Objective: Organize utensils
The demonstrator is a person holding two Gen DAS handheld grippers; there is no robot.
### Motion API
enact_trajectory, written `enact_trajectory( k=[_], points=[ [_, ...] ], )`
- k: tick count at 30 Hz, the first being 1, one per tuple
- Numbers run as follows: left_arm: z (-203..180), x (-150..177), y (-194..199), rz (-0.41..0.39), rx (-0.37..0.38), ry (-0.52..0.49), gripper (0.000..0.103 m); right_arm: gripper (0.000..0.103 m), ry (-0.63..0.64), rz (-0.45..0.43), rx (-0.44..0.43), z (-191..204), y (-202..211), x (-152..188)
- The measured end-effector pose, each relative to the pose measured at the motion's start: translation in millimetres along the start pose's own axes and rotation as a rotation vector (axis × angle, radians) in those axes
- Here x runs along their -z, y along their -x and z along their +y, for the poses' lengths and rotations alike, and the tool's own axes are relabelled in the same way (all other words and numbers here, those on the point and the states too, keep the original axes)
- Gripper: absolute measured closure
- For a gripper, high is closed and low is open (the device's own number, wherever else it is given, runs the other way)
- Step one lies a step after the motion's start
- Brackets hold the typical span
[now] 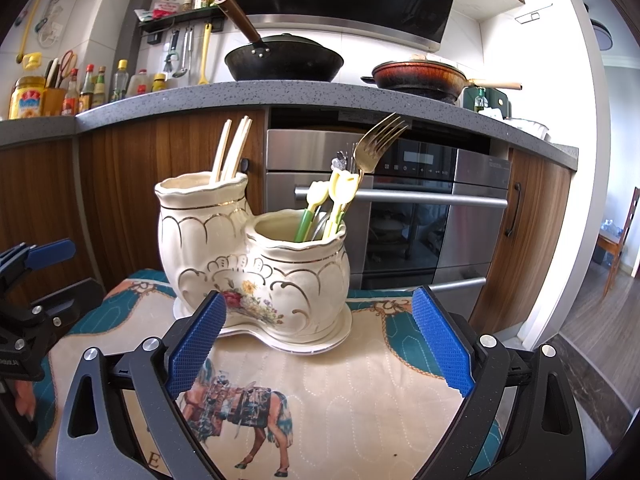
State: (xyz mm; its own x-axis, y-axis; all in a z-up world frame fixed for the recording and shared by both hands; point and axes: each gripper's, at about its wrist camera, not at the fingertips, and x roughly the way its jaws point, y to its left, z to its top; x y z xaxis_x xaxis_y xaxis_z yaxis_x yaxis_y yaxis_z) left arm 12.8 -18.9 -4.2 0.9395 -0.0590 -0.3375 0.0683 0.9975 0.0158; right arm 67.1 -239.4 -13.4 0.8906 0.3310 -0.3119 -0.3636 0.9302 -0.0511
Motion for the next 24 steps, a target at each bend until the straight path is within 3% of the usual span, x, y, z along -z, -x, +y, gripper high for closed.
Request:
enact_trajectory(
  k=[24],
  points=[
    [4.7, 0.4, -5.9, 0.032, -0.018, 0.023, 0.005, 0.008, 0.0, 0.001, 0.001, -0.5, 0.0, 0.1]
  ],
)
